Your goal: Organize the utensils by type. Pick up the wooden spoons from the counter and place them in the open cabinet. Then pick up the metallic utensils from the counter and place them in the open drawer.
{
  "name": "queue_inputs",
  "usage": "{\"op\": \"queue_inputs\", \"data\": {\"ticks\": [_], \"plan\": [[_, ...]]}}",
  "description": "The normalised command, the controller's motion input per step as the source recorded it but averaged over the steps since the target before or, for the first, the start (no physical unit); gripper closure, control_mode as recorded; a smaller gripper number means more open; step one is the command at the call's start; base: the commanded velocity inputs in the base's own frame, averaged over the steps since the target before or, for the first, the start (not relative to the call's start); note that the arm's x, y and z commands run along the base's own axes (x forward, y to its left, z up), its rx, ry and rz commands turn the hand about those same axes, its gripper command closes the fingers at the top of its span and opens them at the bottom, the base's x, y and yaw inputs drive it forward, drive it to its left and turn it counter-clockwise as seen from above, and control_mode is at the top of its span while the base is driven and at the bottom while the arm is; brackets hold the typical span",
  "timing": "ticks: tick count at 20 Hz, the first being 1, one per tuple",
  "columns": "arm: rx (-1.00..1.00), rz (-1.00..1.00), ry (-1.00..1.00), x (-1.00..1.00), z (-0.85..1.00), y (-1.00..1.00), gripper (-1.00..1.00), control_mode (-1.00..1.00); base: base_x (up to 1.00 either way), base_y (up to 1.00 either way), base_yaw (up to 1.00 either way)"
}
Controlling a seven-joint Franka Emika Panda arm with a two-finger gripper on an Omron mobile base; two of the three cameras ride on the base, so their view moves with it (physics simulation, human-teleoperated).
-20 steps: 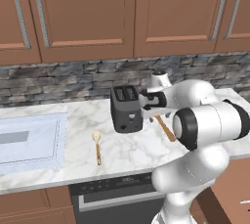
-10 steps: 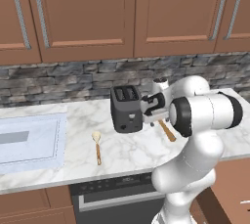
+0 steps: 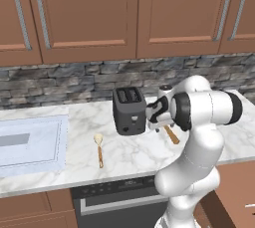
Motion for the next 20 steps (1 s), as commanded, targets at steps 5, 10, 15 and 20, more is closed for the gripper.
{"op": "queue_inputs", "data": {"ticks": [5, 10, 15, 20], "plan": [[0.0, 0.0, 0.0, 0.11, -0.29, -0.04, -1.0, -1.0, 0.0, 0.0, 0.0], [0.0, 0.0, 0.0, 0.07, -0.28, -0.07, -1.0, -1.0, 0.0, 0.0, 0.0], [0.0, 0.0, -0.01, -0.04, -0.35, -0.01, 1.0, -1.0, 0.0, 0.0, 0.0], [0.0, 0.0, -0.01, -0.23, -0.39, -0.14, 1.0, -1.0, 0.0, 0.0, 0.0]]}}
